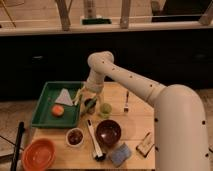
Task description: Place pepper in metal cup
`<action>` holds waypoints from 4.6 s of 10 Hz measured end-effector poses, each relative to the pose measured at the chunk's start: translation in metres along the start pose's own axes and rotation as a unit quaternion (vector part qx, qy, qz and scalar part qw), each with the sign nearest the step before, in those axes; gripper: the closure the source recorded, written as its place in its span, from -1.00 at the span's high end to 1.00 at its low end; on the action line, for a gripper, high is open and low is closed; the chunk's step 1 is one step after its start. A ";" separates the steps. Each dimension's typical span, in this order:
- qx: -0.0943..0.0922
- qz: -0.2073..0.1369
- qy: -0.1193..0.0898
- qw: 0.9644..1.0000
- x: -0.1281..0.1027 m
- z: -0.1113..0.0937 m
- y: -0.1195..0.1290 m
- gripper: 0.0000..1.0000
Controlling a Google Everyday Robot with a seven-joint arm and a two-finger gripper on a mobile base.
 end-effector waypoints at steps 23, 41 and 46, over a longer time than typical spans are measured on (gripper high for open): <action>0.015 -0.015 0.001 1.000 0.006 -0.009 -0.005 0.60; 0.015 -0.015 0.001 1.000 0.006 -0.009 -0.005 0.60; 0.015 -0.015 0.001 1.000 0.006 -0.009 -0.005 0.60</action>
